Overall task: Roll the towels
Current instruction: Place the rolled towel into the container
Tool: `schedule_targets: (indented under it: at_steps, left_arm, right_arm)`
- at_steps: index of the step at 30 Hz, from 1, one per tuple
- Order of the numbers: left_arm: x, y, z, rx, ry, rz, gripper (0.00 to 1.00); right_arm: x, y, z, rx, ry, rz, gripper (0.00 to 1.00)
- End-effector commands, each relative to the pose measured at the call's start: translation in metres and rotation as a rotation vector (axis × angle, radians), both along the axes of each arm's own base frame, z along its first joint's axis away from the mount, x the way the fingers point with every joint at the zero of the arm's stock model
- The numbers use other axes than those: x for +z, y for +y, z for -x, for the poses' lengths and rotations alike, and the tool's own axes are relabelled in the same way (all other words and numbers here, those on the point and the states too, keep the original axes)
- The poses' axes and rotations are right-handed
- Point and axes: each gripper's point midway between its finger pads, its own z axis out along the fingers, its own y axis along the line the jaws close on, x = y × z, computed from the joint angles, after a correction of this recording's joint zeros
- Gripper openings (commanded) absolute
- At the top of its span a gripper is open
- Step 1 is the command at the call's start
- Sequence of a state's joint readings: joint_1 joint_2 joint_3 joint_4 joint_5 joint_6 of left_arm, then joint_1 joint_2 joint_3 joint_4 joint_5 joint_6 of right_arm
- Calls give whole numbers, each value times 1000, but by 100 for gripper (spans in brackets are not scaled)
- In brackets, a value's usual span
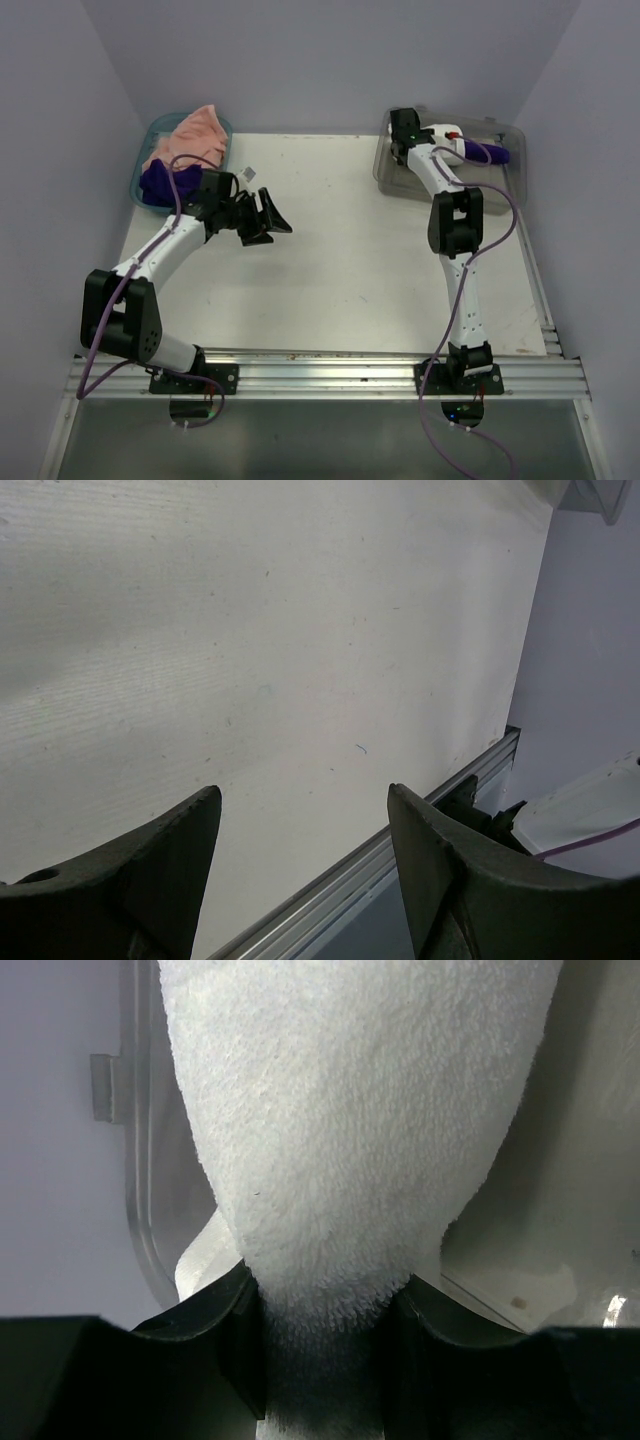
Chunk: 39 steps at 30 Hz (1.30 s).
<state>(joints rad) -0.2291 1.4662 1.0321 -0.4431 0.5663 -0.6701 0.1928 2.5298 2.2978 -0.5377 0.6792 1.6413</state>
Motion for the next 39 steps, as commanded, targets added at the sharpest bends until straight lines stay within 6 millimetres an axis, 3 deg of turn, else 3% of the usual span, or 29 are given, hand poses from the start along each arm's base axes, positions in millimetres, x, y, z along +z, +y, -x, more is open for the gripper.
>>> schedule_targets:
  at_steps: [1, 6, 8, 12, 15, 16, 18, 19, 21, 22, 23, 25, 39]
  left_arm:
    - [7, -4, 4, 0, -16, 7, 72]
    - [8, -5, 6, -5, -16, 3, 72]
    - [8, -4, 6, -4, -17, 0, 72]
    - [7, -4, 7, -2, -14, -1, 71]
    - [8, -5, 6, 1, -15, 4, 72]
    - [9, -5, 6, 0, -20, 7, 71]
    - [8, -6, 7, -1, -16, 10, 72]
    - [7, -6, 7, -3, -14, 12, 72]
    - [6, -7, 7, -5, -14, 12, 72]
    - [5, -7, 8, -8, -13, 12, 72]
    - [6, -8, 7, -9, -15, 13, 72]
    - [5, -8, 8, -10, -14, 14, 72]
    - [10, -8, 14, -13, -33, 24, 72]
  right_arm:
    - [30, -8, -17, -60, -134, 11, 0]
    - [8, 1, -22, -25, -131, -24, 1]
    - [6, 4, -25, -9, -137, -36, 9]
    - [12, 6, -26, 12, -155, -26, 35]
    - [14, 5, -23, 23, -153, -12, 45]
    - [24, 4, -23, 23, -170, -11, 48]
    - [19, 3, -18, 37, -158, -9, 53]
    - [30, 3, -19, 44, -188, -18, 54]
    - [22, 4, -16, 64, -174, -21, 66]
    - [33, 7, -18, 85, -212, -32, 68]
    - [27, 7, -16, 101, -201, -20, 78]
    - [34, 11, -22, 140, -241, -26, 91]
    - [65, 30, -38, 421, -419, 66, 97]
